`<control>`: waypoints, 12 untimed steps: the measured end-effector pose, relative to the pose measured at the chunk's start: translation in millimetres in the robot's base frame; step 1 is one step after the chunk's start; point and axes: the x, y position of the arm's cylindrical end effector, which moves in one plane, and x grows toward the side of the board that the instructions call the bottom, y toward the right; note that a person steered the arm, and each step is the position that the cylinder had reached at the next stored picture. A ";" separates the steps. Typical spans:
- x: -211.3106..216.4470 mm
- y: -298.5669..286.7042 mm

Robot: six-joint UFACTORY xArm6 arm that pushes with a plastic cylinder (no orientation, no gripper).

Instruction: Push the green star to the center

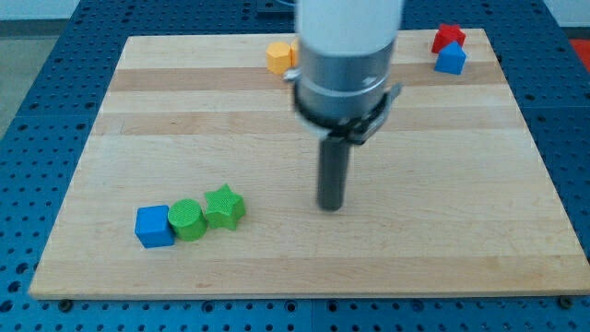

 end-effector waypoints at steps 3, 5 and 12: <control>53.4 -124.0; 10.7 -124.2; -95.6 -38.3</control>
